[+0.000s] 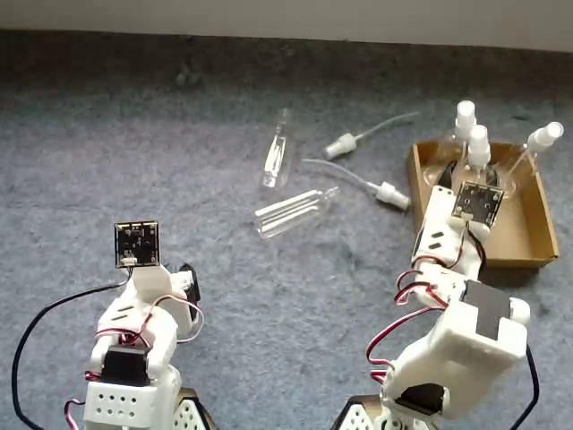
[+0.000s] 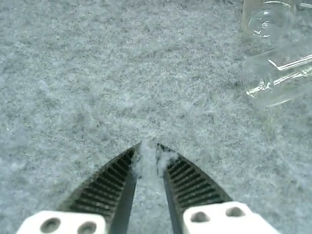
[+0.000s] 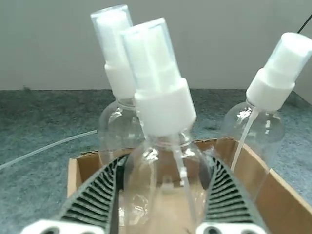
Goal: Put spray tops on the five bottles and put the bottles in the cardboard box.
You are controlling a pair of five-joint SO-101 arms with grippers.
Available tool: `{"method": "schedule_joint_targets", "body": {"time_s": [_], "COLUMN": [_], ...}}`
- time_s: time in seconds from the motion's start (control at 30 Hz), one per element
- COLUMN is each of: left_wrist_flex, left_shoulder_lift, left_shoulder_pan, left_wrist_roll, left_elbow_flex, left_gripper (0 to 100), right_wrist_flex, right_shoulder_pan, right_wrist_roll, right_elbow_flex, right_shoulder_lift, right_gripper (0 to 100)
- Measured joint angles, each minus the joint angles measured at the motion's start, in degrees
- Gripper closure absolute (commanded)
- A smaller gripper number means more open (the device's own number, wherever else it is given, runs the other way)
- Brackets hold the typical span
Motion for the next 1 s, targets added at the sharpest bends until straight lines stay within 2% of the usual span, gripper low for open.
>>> {"method": "schedule_joint_targets", "body": {"time_s": [0.13,0.6,0.77,1.0], "left_wrist_flex": [0.0,0.0,0.0,0.0], "left_shoulder_lift": [0.0,0.0,0.0,0.0], "left_shoulder_pan": [0.0,0.0,0.0,0.0], "left_wrist_roll": [0.0,0.0,0.0,0.0], "left_elbow_flex": [0.0,0.0,0.0,0.0], "left_gripper": [99,99,99,99], "right_wrist_flex": [0.0,0.0,0.0,0.0], "right_shoulder_pan": [0.0,0.0,-0.5,-2.6], "right_wrist_roll": [-4.4,-3.9,-3.9,-3.9], "right_elbow_flex": [0.0,0.0,0.0,0.0], "right_shoulder_lift": [0.0,0.0,0.0,0.0], "right_gripper": [89.5,89.0,81.6,81.1]}}
